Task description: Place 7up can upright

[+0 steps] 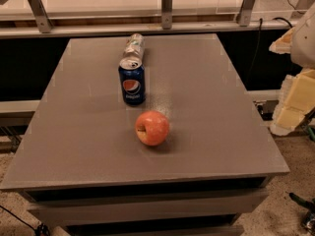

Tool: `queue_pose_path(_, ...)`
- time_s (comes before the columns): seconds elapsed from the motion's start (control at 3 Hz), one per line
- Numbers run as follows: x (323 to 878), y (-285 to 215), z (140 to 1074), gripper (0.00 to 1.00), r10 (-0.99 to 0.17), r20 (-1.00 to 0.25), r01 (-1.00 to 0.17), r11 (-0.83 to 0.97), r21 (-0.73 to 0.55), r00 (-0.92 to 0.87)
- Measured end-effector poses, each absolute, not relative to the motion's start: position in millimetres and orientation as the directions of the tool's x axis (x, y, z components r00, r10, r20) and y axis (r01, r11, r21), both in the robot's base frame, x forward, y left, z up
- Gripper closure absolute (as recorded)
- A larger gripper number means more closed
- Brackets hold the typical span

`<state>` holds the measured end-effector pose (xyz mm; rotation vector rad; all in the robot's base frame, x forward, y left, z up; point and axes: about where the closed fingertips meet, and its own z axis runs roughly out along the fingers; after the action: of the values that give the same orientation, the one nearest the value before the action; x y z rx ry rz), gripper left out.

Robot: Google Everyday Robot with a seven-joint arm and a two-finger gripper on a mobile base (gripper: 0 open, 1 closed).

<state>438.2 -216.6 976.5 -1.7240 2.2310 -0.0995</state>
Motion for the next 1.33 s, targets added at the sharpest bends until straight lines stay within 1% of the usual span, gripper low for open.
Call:
queue_pose_path(0.33, 438, -216, 977, 0.00, -0.953, -0.207, -0.931, 0.270, -0.248, -0.221)
queue_pose_path(0.67, 467, -222, 977, 0.00, -0.948, -0.234, -0.923, 0.277, -0.265, -0.217)
queue_pose_path(1.0, 516, -239, 985, 0.00, -0.919, -0.305, -0.888, 0.343, -0.307, -0.250)
queue_pose_path(1.33, 556, -243, 988, 0.00, -0.876, -0.392, -0.846, 0.419, -0.331, -0.281)
